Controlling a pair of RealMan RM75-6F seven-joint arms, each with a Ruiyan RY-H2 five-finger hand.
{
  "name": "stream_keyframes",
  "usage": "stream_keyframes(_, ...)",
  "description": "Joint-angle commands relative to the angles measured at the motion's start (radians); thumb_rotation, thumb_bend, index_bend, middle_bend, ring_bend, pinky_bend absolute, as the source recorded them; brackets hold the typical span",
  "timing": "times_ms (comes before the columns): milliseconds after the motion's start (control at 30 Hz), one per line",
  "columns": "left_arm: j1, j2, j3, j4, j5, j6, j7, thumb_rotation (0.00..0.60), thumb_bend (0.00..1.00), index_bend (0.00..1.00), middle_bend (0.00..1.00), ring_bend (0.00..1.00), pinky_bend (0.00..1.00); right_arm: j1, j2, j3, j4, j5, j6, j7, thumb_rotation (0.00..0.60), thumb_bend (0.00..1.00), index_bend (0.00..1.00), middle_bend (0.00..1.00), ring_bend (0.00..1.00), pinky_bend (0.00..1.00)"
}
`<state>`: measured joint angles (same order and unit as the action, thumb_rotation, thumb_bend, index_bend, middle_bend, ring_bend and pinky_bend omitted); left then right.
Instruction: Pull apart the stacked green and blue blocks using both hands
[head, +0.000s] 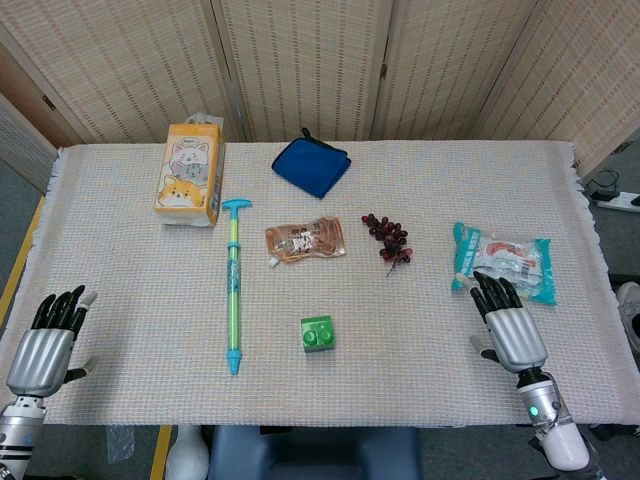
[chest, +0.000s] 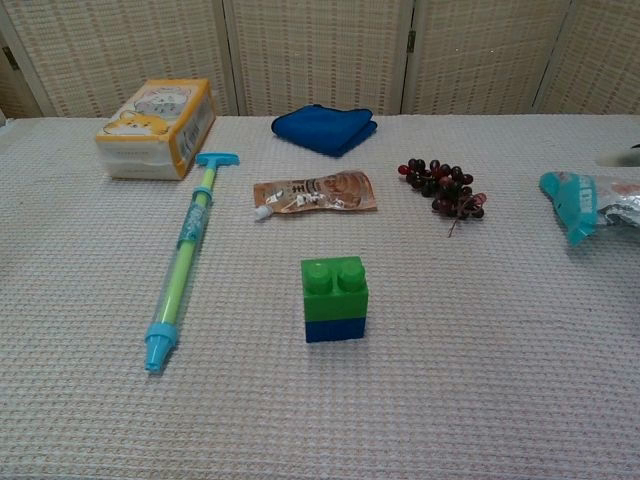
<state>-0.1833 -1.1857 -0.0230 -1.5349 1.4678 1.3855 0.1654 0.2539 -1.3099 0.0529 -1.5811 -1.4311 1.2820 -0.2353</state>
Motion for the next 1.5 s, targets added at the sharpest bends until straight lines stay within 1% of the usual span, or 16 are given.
stream_keyframes(33,-0.006,0.003,0.004,-0.002,0.001,-0.017,-0.021,0.6,0.21,0.0,0.0,0.0,0.0,0.0,-0.003,0.002,0.003,0.005,0.0,-0.006,0.6,0.34,0.0,0.0,0.0,0.0)
stream_keyframes(200,-0.022,-0.003,0.007,0.005,0.039,-0.023,-0.054,0.6,0.21,0.0,0.0,0.0,0.0,-0.009,0.006,-0.002,0.0,0.004,0.011,-0.003,0.6,0.34,0.0,0.0,0.0,0.0)
stream_keyframes(300,-0.034,-0.031,0.007,0.038,0.101,0.01,-0.104,0.6,0.2,0.02,0.03,0.0,0.03,-0.019,0.014,-0.014,-0.004,-0.011,0.025,0.001,0.6,0.34,0.0,0.0,0.0,0.0)
stream_keyframes(333,-0.037,-0.043,0.009,0.05,0.122,0.023,-0.129,0.6,0.2,0.03,0.04,0.0,0.05,-0.021,0.018,-0.02,-0.009,-0.015,0.024,0.003,0.6,0.34,0.0,0.0,0.0,0.0)
stream_keyframes(400,-0.042,-0.071,0.018,0.068,0.169,0.051,-0.222,0.6,0.19,0.07,0.1,0.0,0.07,-0.028,0.033,-0.026,-0.027,-0.026,0.031,0.02,0.6,0.34,0.0,0.0,0.0,0.0)
stream_keyframes(500,-0.064,-0.093,0.034,0.08,0.228,0.06,-0.344,0.6,0.18,0.11,0.14,0.03,0.12,-0.04,0.049,-0.025,-0.038,-0.053,0.071,0.034,0.6,0.34,0.0,0.0,0.0,0.0)
stream_keyframes(600,-0.105,-0.098,0.041,0.083,0.271,0.031,-0.369,0.6,0.18,0.11,0.18,0.04,0.14,-0.045,0.05,-0.029,-0.038,-0.068,0.082,0.036,0.6,0.34,0.0,0.0,0.0,0.0)
stream_keyframes(733,-0.163,-0.1,0.039,0.028,0.274,-0.049,-0.392,0.6,0.18,0.13,0.19,0.05,0.14,-0.041,0.052,-0.029,-0.034,-0.064,0.068,0.044,0.6,0.34,0.0,0.0,0.0,0.0)
stream_keyframes(867,-0.216,-0.154,0.013,-0.004,0.241,-0.129,-0.337,0.6,0.19,0.15,0.2,0.05,0.15,-0.036,0.058,-0.017,-0.033,-0.048,0.055,0.064,0.6,0.34,0.0,0.0,0.0,0.0)
stream_keyframes(967,-0.254,-0.203,-0.002,-0.019,0.22,-0.183,-0.335,0.6,0.19,0.15,0.2,0.05,0.15,-0.027,0.061,-0.005,-0.023,-0.025,0.035,0.079,0.6,0.34,0.0,0.0,0.0,0.0)
stream_keyframes(1067,-0.313,-0.237,-0.022,-0.033,0.183,-0.277,-0.312,0.6,0.19,0.15,0.2,0.05,0.14,-0.017,0.064,0.004,-0.017,-0.006,0.012,0.092,0.6,0.34,0.0,0.0,0.0,0.0)
stream_keyframes(1133,-0.335,-0.258,-0.037,-0.041,0.156,-0.309,-0.289,0.6,0.19,0.15,0.2,0.04,0.13,-0.017,0.066,0.007,-0.017,-0.004,0.012,0.098,0.6,0.34,0.0,0.0,0.0,0.0)
stream_keyframes(1233,-0.353,-0.292,-0.051,-0.062,0.115,-0.338,-0.253,0.6,0.18,0.12,0.18,0.0,0.11,-0.02,0.071,0.015,-0.021,0.009,0.015,0.116,0.6,0.34,0.0,0.0,0.0,0.0)
stream_keyframes(1300,-0.359,-0.315,-0.061,-0.09,0.086,-0.343,-0.213,0.6,0.18,0.11,0.16,0.0,0.1,-0.021,0.078,0.02,-0.021,0.018,0.014,0.131,0.6,0.34,0.0,0.0,0.0,0.0)
stream_keyframes(1400,-0.366,-0.36,-0.083,-0.103,0.046,-0.337,-0.15,0.6,0.18,0.11,0.16,0.0,0.1,-0.016,0.084,0.027,-0.015,0.031,0.0,0.152,0.6,0.34,0.0,0.0,0.0,0.0)
stream_keyframes(1500,-0.372,-0.417,-0.104,-0.09,0.017,-0.317,-0.12,0.6,0.18,0.11,0.16,0.0,0.1,-0.011,0.092,0.028,-0.013,0.035,-0.014,0.171,0.6,0.34,0.0,0.0,0.0,0.0)
